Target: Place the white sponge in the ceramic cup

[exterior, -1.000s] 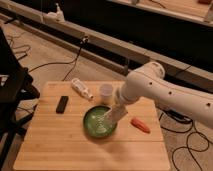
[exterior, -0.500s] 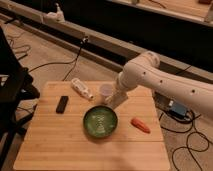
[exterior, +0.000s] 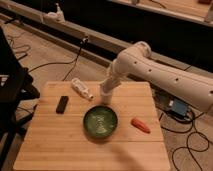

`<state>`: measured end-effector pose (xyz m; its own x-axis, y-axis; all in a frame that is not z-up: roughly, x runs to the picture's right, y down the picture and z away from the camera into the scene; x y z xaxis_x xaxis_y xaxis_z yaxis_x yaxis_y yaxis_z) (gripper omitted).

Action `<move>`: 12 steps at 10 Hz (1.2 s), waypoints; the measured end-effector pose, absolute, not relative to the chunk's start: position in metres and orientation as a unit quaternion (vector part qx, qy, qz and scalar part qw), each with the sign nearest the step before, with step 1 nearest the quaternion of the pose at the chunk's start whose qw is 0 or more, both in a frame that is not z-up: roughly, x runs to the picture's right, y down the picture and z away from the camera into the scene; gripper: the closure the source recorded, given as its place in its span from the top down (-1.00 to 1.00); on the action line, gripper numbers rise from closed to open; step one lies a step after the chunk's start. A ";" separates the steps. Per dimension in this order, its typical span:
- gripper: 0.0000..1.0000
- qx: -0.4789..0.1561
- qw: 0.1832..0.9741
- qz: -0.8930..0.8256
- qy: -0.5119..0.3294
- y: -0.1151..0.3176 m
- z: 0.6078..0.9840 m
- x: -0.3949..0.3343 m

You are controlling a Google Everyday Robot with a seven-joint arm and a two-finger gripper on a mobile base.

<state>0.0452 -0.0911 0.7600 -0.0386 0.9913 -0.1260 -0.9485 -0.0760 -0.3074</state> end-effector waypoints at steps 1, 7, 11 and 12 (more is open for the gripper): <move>-1.00 -0.153 0.670 0.722 -0.079 -0.098 0.760 0.045; -1.00 -0.140 0.672 0.723 -0.076 -0.102 0.771 0.051; -1.00 -0.125 0.676 0.723 -0.070 -0.099 0.810 0.039; -0.96 -0.125 0.678 0.721 -0.067 -0.096 0.817 0.036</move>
<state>0.0355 -0.0956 0.8168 -0.0501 0.9948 -0.0888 -0.9612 -0.0721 -0.2663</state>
